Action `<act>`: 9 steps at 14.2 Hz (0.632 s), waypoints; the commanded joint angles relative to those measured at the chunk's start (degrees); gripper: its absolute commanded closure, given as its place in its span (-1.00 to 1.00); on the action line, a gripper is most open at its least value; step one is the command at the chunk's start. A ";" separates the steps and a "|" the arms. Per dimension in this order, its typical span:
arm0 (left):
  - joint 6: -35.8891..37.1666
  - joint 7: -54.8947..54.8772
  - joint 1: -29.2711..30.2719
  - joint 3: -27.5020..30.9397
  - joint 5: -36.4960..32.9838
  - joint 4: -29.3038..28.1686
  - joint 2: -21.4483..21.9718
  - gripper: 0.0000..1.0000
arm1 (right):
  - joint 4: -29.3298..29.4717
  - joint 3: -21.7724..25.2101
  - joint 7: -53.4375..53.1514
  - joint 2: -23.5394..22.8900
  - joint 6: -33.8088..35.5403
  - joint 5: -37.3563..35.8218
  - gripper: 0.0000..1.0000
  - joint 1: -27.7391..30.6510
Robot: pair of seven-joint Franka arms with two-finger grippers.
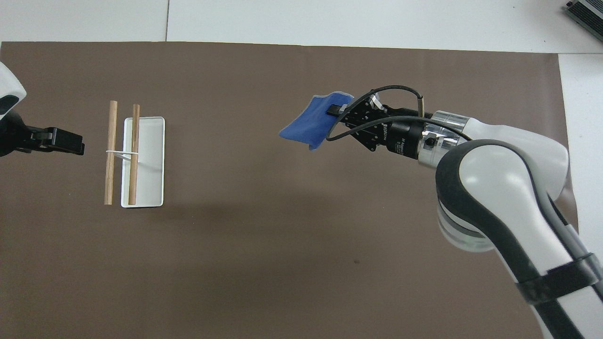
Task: Right arm passes towel to left arm to hang
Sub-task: 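Lift the blue towel with the right gripper toward the table center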
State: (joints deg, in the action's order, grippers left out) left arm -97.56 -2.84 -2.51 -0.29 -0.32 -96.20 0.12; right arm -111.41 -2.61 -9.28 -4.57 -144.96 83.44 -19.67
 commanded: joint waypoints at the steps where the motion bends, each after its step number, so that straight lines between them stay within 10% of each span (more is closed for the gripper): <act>1: -0.08 0.29 0.22 -0.06 -0.12 -1.01 1.20 -1.00 | -0.21 0.06 -0.48 0.00 -4.97 7.86 1.00 -3.52; 9: 0.27 2.21 -0.30 -0.59 0.49 -2.14 2.43 -1.00 | 0.23 -0.03 0.05 -0.01 -7.62 15.62 1.00 -6.17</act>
State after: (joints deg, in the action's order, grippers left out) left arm -97.53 -2.30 -2.65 -0.64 -0.28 -96.25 0.91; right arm -111.37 -2.57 -9.28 -4.69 -151.87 97.59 -25.90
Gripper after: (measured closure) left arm 0.000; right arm 0.960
